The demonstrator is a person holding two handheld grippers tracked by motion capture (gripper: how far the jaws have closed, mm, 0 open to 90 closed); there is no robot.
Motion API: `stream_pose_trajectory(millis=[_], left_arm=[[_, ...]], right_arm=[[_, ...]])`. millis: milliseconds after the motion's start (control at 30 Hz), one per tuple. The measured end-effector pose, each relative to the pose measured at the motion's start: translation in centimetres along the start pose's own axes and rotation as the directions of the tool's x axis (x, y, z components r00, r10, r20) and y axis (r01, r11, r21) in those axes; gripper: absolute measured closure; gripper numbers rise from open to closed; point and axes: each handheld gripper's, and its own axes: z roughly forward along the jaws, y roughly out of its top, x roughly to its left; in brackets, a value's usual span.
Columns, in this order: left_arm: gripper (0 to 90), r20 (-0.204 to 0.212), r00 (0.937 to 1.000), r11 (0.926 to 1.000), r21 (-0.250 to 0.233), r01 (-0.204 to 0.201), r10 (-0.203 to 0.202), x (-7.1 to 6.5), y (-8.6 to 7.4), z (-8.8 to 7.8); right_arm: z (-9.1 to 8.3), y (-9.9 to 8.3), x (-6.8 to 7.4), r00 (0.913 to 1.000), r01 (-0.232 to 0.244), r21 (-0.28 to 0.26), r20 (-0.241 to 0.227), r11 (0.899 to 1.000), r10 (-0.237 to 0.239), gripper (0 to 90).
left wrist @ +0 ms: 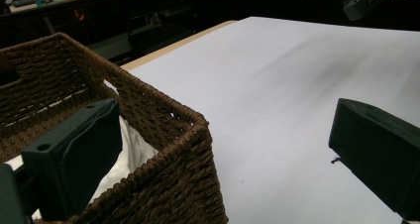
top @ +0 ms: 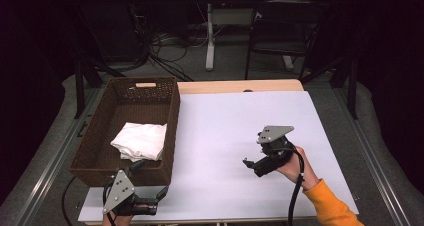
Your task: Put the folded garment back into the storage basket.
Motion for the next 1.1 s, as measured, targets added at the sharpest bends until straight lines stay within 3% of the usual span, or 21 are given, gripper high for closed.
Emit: stream_pose_trajectory(millis=[367, 767, 1100], left_arm=[[0.0, 0.004, 1.0000, 1.0000, 0.002, -0.003, 0.003, 0.0, 0.0, 0.0], [0.0, 0.005, 1.0000, 1.0000, 0.005, -0.005, 0.005, 0.0, 0.0, 0.0], [0.0, 0.003, 1.0000, 1.0000, 0.007, -0.007, 0.007, 0.0, 0.0, 0.1]], right_arm=[[-1.6, -2.1, 1.2, 0.9989, -0.008, -0.041, 0.047, 0.999, 0.010, 0.0], [-2.7, -5.5, 2.2, 0.9955, -0.029, -0.067, 0.088, 0.997, 0.035, 0.0], [-3.2, -7.5, 2.9, 0.9933, -0.013, -0.075, 0.114, 0.997, 0.022, 0.0]])
